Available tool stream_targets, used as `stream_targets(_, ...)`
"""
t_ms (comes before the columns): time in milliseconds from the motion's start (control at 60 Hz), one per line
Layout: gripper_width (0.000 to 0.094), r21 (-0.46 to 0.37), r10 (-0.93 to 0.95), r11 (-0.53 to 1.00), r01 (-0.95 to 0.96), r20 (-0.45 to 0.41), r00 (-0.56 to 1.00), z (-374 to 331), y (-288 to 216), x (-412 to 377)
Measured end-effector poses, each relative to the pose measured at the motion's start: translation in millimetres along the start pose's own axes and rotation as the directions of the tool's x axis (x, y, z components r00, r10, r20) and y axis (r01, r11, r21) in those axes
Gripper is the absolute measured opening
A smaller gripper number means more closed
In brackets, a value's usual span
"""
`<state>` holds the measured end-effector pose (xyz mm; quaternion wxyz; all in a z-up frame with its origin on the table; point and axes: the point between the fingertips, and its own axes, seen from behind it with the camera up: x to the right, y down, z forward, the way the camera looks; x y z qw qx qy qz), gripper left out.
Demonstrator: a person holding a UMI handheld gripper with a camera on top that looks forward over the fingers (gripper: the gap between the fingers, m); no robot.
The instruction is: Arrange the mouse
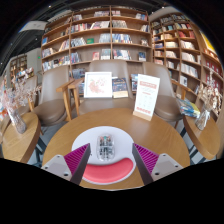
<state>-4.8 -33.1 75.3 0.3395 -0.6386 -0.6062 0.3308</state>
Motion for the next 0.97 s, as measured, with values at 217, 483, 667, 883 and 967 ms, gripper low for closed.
stream_targets(217, 0.0862, 0.040, -0.016, 0.999, 0.017, -0.026, 1.000, -136.2, 16.3, 24.1)
stream_targets(483, 0.0855, 0.081, -0.034, 0.996, 0.041, -0.088, 0.996, -248.7, 55.4, 66.3)
stream_targets(667, 0.0854, 0.096, -0.035, 0.994, 0.045, -0.104, 0.994, -285.6, 78.5, 83.9)
stream_targets(883, 0.0853, 0.078, -0.037, 0.996, 0.045, -0.093, 0.995, -295.3, 99.7, 84.2)
stream_targets(967, 0.0851, 0.066, -0.029, 0.997, 0.034, -0.076, 0.997, -296.4, 106.8, 78.8)
